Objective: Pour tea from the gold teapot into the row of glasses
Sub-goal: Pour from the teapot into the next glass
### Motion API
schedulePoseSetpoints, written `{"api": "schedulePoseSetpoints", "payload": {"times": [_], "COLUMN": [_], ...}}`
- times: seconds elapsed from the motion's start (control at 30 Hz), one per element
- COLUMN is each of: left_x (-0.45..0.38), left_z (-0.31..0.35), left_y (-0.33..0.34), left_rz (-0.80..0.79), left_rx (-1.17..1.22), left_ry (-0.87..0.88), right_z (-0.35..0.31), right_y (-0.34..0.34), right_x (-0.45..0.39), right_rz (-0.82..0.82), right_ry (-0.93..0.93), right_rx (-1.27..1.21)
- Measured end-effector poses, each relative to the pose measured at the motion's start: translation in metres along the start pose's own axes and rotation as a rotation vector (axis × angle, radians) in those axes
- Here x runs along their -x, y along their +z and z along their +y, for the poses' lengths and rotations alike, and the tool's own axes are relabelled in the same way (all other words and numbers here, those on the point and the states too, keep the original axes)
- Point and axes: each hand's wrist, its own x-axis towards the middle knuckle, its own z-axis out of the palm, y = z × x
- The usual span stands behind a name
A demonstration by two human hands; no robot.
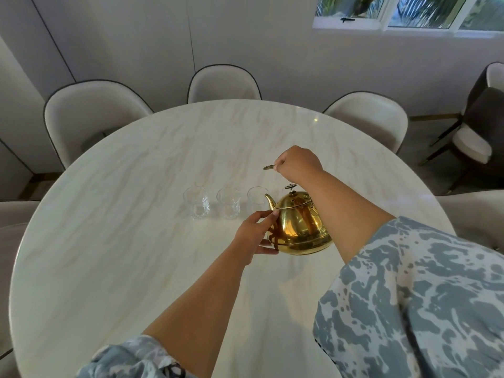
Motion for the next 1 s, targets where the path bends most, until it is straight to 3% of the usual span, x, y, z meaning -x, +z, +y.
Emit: {"api": "schedulePoseSetpoints", "payload": {"times": [1.0], "left_x": [0.0070], "left_z": [0.0062], "left_y": [0.0001], "left_rz": [-0.025], "left_rx": [0.013], "left_ry": [0.003], "right_z": [-0.0058], "right_y": [-0.0076], "right_x": [-0.0046], "right_rz": [-0.038], "right_ry": [-0.021], "right_rx": [0.078]}}
